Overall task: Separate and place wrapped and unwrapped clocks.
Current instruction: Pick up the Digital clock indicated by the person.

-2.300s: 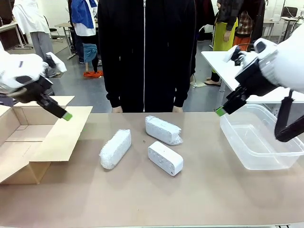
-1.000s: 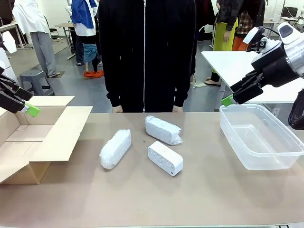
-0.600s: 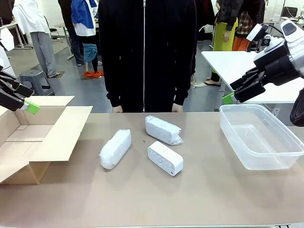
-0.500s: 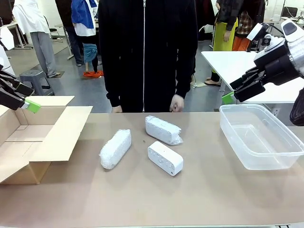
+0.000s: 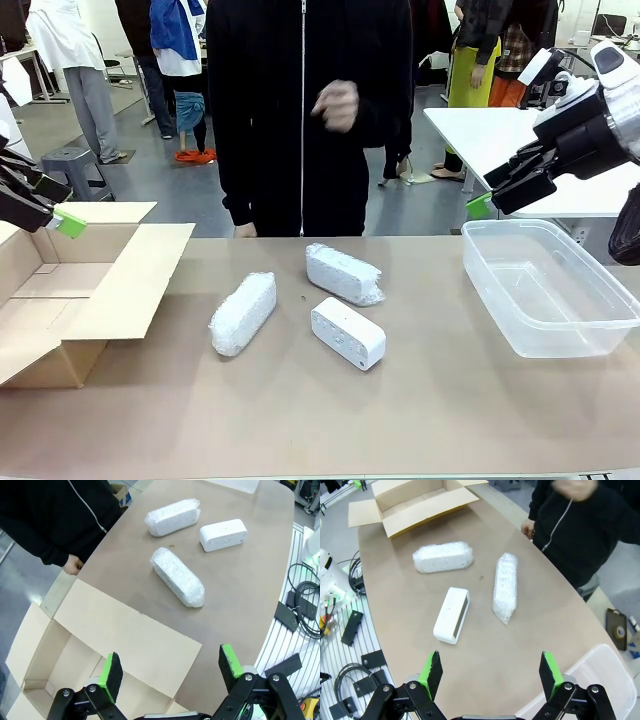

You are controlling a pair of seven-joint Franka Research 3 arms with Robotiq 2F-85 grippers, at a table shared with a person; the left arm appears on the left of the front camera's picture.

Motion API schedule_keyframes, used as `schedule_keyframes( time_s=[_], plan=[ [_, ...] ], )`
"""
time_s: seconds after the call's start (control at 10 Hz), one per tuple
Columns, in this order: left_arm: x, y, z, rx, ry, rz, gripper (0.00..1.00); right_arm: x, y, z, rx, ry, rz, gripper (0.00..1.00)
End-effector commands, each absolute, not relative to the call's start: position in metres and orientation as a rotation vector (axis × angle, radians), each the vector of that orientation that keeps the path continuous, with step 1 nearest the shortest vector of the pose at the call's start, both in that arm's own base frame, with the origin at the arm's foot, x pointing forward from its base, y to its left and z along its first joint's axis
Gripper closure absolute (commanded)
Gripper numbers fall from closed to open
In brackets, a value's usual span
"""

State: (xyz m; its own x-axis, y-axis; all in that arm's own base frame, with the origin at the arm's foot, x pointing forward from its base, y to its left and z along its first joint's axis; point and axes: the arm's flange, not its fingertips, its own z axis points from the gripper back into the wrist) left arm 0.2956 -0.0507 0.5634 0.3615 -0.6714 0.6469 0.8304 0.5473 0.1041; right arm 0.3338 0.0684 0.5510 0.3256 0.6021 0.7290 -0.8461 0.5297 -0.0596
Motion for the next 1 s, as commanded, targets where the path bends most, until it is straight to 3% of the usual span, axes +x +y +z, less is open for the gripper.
schedule_keyframes(
  time_s=[0.0,0.9],
  plan=[
    [0.2945,-0.0498,0.5639,-0.265,-0.704,-0.982,0.00,0.3327,0.0672,0.5509,0.371,-0.771,0.985,0.00],
    [0.2945,-0.0498,0.5639,-0.265,-0.704,-0.982,0.00,0.3327,0.0672,0.5509,0.371,-0.771,0.985,0.00]
  ],
)
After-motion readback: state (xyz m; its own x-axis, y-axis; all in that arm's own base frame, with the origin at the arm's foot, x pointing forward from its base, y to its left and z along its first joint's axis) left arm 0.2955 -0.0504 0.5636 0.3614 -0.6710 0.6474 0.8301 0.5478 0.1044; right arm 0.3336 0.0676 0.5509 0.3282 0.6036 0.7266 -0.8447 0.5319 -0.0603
